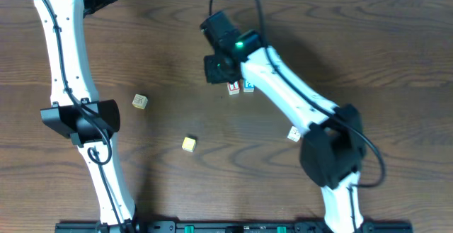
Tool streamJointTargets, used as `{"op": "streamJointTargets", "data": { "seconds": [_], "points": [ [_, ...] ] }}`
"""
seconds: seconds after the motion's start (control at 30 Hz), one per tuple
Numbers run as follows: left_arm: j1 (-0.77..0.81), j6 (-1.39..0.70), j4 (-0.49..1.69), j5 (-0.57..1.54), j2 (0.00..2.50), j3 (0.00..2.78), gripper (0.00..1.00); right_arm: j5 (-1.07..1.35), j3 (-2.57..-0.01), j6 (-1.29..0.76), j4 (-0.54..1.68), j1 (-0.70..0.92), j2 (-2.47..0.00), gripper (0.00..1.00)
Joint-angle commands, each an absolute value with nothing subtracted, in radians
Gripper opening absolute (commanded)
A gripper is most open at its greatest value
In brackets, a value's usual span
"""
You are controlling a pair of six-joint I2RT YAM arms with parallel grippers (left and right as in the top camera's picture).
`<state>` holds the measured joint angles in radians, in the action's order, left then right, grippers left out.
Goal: Spell out Ai2
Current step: 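Carry the A block left and lower it beside the I block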
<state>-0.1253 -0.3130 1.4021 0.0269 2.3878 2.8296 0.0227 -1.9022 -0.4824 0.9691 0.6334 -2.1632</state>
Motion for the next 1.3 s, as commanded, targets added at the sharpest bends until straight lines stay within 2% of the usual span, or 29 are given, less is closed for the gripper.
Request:
{"op": "streamJointTargets", "data": {
  "seconds": [0.0, 0.53, 1.27],
  "points": [
    [-0.124, -0.299, 1.401, 0.031, 2.381, 2.843, 0.66, 0.001, -1.938, -0.526, 0.979, 0.648, -2.212, 0.01],
    [-0.124, -0.299, 1.39, 0.035, 2.381, 2.843, 0.66, -0.057, -1.935, -0.349, 0.957, 0.661, -2.316, 0.01],
    [-0.124, -0.299, 1.382, 0.035, 2.381, 2.843, 0.66, -0.109, -1.935, -0.336, 0.946, 0.653, -2.355, 0.01]
  ]
}}
